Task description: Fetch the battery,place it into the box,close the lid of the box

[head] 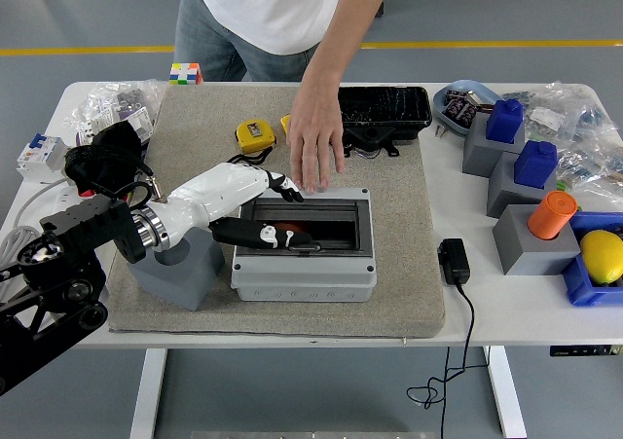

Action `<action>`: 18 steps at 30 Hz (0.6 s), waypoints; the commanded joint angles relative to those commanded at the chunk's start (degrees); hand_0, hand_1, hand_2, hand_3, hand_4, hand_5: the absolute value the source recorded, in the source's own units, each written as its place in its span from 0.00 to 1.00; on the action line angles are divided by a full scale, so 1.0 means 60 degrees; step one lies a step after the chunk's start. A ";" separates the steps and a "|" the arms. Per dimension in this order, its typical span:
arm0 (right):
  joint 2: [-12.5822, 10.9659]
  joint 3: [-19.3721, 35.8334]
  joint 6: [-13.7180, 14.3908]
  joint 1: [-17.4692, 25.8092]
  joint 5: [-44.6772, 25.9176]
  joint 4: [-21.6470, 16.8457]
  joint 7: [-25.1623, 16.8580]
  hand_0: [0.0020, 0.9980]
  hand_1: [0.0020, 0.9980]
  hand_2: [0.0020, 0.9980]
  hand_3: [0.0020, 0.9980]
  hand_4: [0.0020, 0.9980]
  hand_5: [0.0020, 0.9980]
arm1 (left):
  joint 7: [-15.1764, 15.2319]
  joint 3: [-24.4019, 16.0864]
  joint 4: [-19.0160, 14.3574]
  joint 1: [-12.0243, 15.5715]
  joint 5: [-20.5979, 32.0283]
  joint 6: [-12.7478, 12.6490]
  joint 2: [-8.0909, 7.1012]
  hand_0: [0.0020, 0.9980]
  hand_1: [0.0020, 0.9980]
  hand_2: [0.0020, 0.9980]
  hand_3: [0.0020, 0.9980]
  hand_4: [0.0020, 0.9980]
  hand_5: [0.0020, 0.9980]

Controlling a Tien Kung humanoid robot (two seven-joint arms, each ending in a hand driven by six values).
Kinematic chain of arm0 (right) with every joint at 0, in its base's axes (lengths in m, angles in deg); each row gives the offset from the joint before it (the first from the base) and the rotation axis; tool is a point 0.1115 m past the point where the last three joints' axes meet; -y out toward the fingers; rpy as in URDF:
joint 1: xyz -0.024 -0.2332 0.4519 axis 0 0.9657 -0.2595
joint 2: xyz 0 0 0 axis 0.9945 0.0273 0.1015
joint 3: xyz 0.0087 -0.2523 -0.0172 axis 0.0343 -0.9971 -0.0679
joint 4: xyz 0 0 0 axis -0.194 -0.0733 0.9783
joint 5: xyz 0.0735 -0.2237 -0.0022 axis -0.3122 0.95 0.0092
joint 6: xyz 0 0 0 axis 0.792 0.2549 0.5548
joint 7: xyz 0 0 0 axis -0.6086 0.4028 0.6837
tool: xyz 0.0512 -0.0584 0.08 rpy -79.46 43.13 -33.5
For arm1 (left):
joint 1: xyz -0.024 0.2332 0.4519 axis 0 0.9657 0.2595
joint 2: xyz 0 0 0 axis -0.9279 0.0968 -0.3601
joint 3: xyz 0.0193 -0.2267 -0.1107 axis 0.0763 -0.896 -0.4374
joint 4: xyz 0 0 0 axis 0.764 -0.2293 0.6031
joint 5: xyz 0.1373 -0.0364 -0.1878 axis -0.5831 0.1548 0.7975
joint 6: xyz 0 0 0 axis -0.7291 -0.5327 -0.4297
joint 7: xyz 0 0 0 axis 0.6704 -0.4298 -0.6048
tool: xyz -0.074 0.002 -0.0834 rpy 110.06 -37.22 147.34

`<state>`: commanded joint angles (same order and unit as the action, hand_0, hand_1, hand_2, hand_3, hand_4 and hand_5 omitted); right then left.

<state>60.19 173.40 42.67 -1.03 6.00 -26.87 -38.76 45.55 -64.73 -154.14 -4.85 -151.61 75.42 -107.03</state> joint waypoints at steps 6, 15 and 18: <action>0.0090 0.0085 -0.0002 -0.0008 0.0079 0.0000 0.0007 0.82 0.80 0.77 0.83 1.00 1.00 | 0.0351 -0.1779 0.0281 0.0575 -0.0256 -0.0194 0.0844 0.78 0.76 0.72 0.73 1.00 1.00; 0.0299 0.0268 -0.0011 0.0015 0.0267 0.0000 0.0025 0.82 0.80 0.77 0.83 1.00 1.00 | 0.1651 -0.4652 0.0936 0.0975 0.0519 -0.0918 0.2410 0.82 0.87 0.83 0.79 1.00 1.00; 0.0380 0.0351 -0.0009 0.0002 0.0357 0.0000 0.0036 0.82 0.80 0.77 0.83 1.00 1.00 | 0.1937 -0.5430 0.1078 0.1093 0.1126 -0.0931 0.2626 0.82 0.87 0.83 0.79 1.00 1.00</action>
<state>62.48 175.51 42.62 -1.02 8.14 -26.87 -38.55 57.17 -97.31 -147.67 1.71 -144.86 69.83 -91.28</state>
